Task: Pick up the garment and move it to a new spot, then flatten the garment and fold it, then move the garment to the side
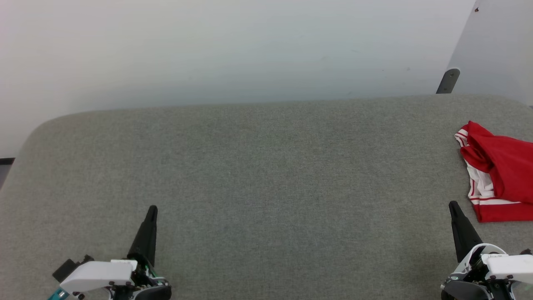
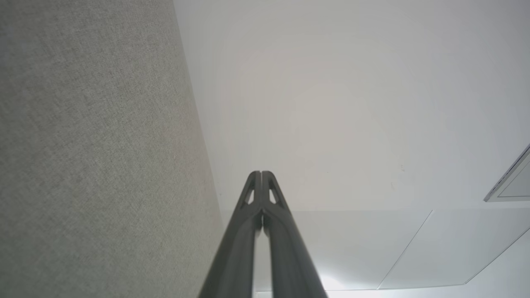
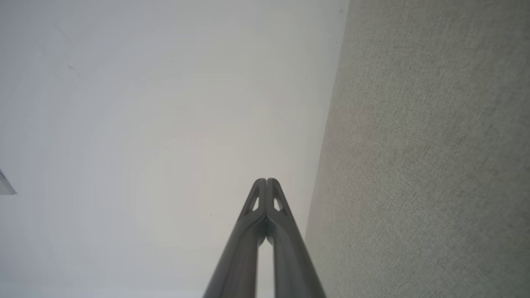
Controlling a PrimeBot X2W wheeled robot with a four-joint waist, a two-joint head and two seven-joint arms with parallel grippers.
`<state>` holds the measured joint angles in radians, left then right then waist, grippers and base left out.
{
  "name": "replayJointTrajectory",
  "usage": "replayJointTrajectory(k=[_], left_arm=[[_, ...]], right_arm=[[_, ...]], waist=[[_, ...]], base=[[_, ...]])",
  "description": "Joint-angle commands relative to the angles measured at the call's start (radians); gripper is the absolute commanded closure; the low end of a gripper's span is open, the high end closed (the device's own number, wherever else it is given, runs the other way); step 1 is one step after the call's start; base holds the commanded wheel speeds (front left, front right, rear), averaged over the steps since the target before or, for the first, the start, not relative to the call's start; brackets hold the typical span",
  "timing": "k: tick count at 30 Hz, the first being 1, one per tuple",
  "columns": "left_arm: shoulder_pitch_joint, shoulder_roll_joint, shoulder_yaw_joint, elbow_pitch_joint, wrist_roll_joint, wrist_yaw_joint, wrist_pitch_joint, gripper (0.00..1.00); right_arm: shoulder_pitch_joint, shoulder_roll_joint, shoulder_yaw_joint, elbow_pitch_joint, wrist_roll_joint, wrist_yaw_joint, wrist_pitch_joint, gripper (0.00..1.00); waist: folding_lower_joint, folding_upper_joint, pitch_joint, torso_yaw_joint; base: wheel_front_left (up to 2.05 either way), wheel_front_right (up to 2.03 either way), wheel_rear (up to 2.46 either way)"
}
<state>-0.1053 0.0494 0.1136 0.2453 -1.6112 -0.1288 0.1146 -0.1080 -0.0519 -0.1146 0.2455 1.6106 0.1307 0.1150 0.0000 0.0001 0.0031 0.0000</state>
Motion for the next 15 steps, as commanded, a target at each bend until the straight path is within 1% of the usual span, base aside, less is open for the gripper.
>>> replayJointTrajectory(k=[1, 15], left_arm=[[-0.009, 0.000, 0.002, 0.001, -0.003, -0.004, 0.003, 1.00], [-0.009, 0.000, 0.002, 0.001, -0.003, -0.004, 0.003, 1.00]], right_arm=[[-0.003, 0.004, 0.000, -0.002, 0.004, 0.000, 0.002, 1.00], [-0.003, 0.004, 0.000, -0.002, 0.004, 0.000, 0.002, 1.00]], waist=[[0.0000, -0.0001, 0.000, 0.000], [0.0000, -0.0001, 0.000, 0.000]], base=[[0.00, 0.00, 0.00], [0.00, 0.00, 0.00]])
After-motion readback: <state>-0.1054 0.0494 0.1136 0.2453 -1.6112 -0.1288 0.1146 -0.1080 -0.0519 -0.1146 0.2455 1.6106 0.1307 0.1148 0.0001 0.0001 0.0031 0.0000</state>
